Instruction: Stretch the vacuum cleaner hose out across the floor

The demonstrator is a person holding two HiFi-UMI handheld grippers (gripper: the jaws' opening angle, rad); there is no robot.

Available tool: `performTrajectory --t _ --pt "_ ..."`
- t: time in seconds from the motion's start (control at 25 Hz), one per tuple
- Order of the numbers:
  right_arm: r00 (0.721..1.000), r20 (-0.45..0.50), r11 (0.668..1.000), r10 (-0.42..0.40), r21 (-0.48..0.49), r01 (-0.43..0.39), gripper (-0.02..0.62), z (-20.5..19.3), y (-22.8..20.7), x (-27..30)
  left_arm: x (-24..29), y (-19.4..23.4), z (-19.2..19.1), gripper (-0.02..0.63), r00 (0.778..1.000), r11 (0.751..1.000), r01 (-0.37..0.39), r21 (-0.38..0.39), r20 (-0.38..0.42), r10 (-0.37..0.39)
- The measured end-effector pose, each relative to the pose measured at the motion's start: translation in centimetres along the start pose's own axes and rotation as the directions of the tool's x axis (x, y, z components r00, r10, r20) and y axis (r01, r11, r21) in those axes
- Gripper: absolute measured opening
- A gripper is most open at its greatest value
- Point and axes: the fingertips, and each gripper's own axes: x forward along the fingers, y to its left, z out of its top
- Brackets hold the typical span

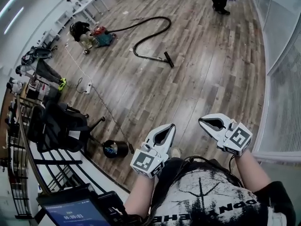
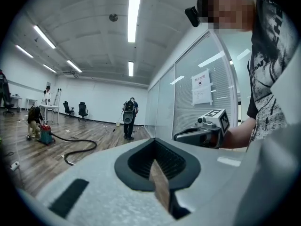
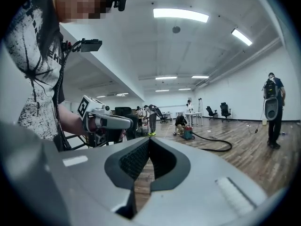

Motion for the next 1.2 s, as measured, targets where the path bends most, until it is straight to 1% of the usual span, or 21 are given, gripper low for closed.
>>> performTrajectory --t 0.16,0.32,0.48,0.56,0.68,0.8,0.84,1.0,1.12,1.2 --pt "1.000 -0.015 1.000 0.004 0.019 -0.004 0.005 -0.7 -0.4 -0.1 0.5 0.3 -0.2 0.000 1.000 1.000 0.001 0.007 -0.021 -0.001" --pt "1.000 -0.026 1.000 -0.004 0.009 0.004 0.005 -0.9 -1.2 0.0 1.2 0.7 0.0 0.000 1.000 1.000 0.009 0.000 -0.019 -0.009" --pt "0.999 -0.040 0.999 -0.024 0.029 0.025 0.006 -1.4 -2.1 0.9 1.6 2.0 -0.3 0.000 1.000 1.000 0.016 -0.019 -0.009 -0.017" --pt "0.999 -0.040 1.000 -0.024 0.020 0.024 0.006 -1.7 -2.3 1.9 1.6 3.1 -0.7 0.000 1.000 0.999 0.018 -0.028 -0.009 -0.019" --pt "0.999 -0.037 0.999 -0.032 0.040 0.033 0.006 -1.9 -2.5 3.9 1.6 5.0 -1.4 0.000 0.999 0.999 0.031 -0.029 -0.007 -0.031" --pt "0.999 -0.037 0.999 -0.038 0.009 0.039 0.006 -1.6 -3.8 5.8 2.6 7.3 -0.9 0.000 0.998 0.998 0.055 -0.039 0.008 -0.055" --pt "0.998 -0.036 0.999 -0.042 0.013 0.043 0.006 -1.6 -4.2 6.6 2.7 8.2 -0.9 0.000 0.998 0.997 0.063 -0.042 0.009 -0.062" --pt "0.997 -0.015 0.996 -0.072 0.046 0.073 0.005 -0.3 -5.6 10.6 2.7 12.7 -0.3 0.000 0.996 0.994 0.086 -0.063 0.018 -0.085" --pt "0.994 0.009 0.993 -0.106 0.059 0.105 0.006 0.8 -7.3 13.9 2.9 16.2 0.3 0.000 0.994 0.992 0.110 -0.059 0.021 -0.109" --pt "0.993 0.011 0.992 -0.114 0.063 0.113 0.006 0.9 -8.3 16.0 3.2 18.2 0.5 0.000 0.991 0.990 0.131 -0.058 0.026 -0.130"
